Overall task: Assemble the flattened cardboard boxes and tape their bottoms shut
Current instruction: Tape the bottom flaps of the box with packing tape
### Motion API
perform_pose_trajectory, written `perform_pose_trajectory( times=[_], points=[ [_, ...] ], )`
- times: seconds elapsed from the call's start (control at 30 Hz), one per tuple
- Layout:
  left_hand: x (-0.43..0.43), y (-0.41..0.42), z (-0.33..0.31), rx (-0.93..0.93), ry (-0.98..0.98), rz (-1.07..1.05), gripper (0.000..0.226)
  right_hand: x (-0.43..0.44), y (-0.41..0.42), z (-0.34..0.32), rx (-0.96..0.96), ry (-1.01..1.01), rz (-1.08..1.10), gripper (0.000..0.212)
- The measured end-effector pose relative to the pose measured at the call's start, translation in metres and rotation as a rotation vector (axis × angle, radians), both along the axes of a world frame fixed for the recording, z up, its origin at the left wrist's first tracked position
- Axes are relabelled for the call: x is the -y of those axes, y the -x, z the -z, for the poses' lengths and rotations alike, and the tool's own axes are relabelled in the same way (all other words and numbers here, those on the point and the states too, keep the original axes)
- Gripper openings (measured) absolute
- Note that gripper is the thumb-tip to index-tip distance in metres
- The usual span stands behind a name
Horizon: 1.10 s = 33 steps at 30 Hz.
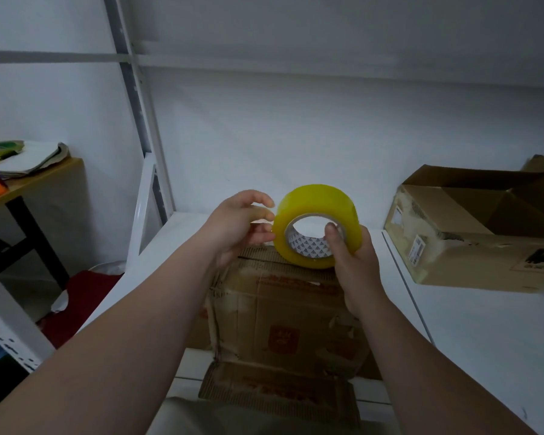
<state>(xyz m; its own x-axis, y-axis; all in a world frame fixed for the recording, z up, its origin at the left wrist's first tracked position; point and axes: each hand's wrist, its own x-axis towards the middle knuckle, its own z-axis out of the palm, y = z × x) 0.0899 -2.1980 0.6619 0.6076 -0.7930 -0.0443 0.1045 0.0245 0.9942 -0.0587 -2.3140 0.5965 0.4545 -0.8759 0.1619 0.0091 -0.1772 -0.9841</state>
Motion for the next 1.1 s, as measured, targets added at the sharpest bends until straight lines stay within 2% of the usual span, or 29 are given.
perform_pose_trajectory(
  times=[0.2, 0.3, 0.37, 0.5, 0.53, 0.57, 0.6, 0.63, 0.73, 0.83, 0.87, 0.93, 0.97, 1.1],
  points=[
    [-0.010, 0.002, -0.009, -0.109, 0.072, 0.132, 0.026, -0.001, 0.001, -0.006, 0.079, -0.145, 0.007, 0.029],
    [-0.013, 0.004, -0.011, -0.078, 0.109, 0.200, 0.030, 0.000, 0.000, -0.007, 0.101, -0.208, 0.026, 0.048],
    [-0.012, 0.006, -0.008, 0.119, 0.082, 0.147, 0.021, 0.001, -0.001, -0.006, 0.114, -0.221, 0.031, 0.057],
    [-0.008, 0.004, -0.001, 0.663, 0.065, -0.107, 0.004, -0.005, -0.001, -0.010, 0.054, -0.271, 0.004, 0.091],
    [-0.007, 0.004, 0.001, 0.722, 0.066, -0.129, 0.004, -0.003, -0.001, -0.011, 0.054, -0.307, -0.007, 0.086],
    [-0.005, 0.004, 0.003, 0.727, 0.079, -0.133, 0.005, -0.001, 0.000, -0.013, 0.071, -0.346, -0.020, 0.070],
    [-0.002, 0.004, 0.006, 0.690, 0.086, -0.136, 0.005, 0.001, 0.001, -0.015, 0.106, -0.390, -0.034, 0.053],
    [0.000, 0.007, 0.007, 0.617, 0.088, -0.147, 0.007, 0.002, 0.003, -0.015, 0.140, -0.423, -0.054, 0.044],
    [0.007, 0.009, 0.012, 0.456, 0.014, -0.250, 0.018, 0.001, 0.007, -0.012, 0.172, -0.414, -0.078, 0.044],
    [0.010, 0.008, 0.017, 0.327, -0.059, -0.262, 0.020, 0.001, 0.009, -0.012, 0.047, -0.325, -0.120, 0.035],
    [0.010, 0.007, 0.020, 0.291, -0.071, -0.265, 0.020, 0.003, 0.009, -0.012, -0.008, -0.291, -0.122, 0.035],
    [0.009, 0.005, 0.024, 0.208, -0.091, -0.289, 0.022, 0.008, 0.005, -0.010, -0.060, -0.235, -0.090, 0.057],
    [0.008, 0.002, 0.026, 0.166, -0.100, -0.302, 0.023, 0.008, 0.005, -0.007, -0.057, -0.197, -0.102, 0.060],
    [0.000, -0.009, 0.030, 0.036, -0.155, -0.316, 0.020, -0.003, 0.005, -0.006, -0.060, -0.020, -0.187, 0.056]
  ],
)
